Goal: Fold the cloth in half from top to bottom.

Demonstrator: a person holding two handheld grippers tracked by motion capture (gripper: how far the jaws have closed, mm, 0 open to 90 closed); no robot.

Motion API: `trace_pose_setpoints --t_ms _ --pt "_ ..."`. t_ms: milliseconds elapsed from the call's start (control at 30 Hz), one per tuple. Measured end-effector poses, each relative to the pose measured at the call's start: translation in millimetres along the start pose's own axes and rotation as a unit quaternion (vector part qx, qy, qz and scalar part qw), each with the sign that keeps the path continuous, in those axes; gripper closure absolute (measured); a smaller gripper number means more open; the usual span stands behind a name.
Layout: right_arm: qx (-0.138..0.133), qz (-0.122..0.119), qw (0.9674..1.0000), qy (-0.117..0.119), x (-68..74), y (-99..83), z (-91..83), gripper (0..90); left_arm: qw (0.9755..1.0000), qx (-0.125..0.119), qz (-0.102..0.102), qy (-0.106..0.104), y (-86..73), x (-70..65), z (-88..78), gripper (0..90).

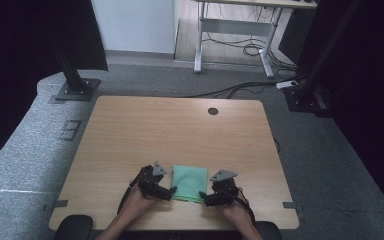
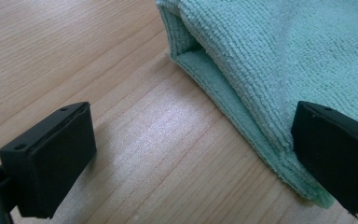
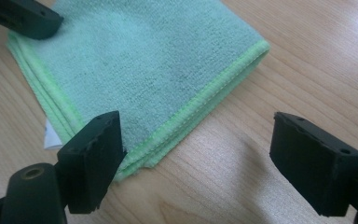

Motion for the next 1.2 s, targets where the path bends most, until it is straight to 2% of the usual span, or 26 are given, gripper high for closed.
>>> trace_pose_setpoints --t_ms 167,300,467,600,700,900,1200 --pt "-0.004 -0.019 0.9997 -0.017 0.0 0.9 2.5 16.2 0.9999 0.0 0.007 0.008 0.5 0.2 -0.5 0.5" --pt "-0.008 -0.019 0.9994 -0.027 -7.0 5.8 8.5 16.2 0.9997 -0.002 0.018 0.017 2.1 2.5 -0.6 0.0" --pt "-0.009 -0.006 0.9997 -0.023 -14.1 13.6 18.6 16.3 0.9998 -0.008 0.001 0.016 5.3 15.7 1.7 0.0" --pt "-0.008 0.003 0.9998 -0.019 -18.3 20.8 27.2 16.3 0.9996 -0.011 0.0 0.025 9.2 26.7 3.0 0.0" --pt "-0.008 0.004 0.9997 -0.022 -21.5 26.9 33.3 16.5 0.9996 -0.011 -0.004 0.028 12.9 35.9 4.8 0.0" --pt "-0.009 0.007 0.9996 -0.026 -25.8 37.4 43.7 17.5 0.999 -0.012 -0.026 0.035 21.3 56.6 9.6 0.0" --pt "-0.011 0.017 0.9992 -0.034 -38.2 50.3 57.8 18.4 0.9979 -0.015 -0.044 0.046 32.2 74.0 16.9 0.0"
Point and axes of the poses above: each handheld gripper's, and its own axes: z roughly forward along the jaws, y roughly out of its top, x roughly to its left, the point moved 9 cm from there along z, roughly forward along the jaws, and after that the axes turned 7 degrees about -y, right-handed, at the moved point
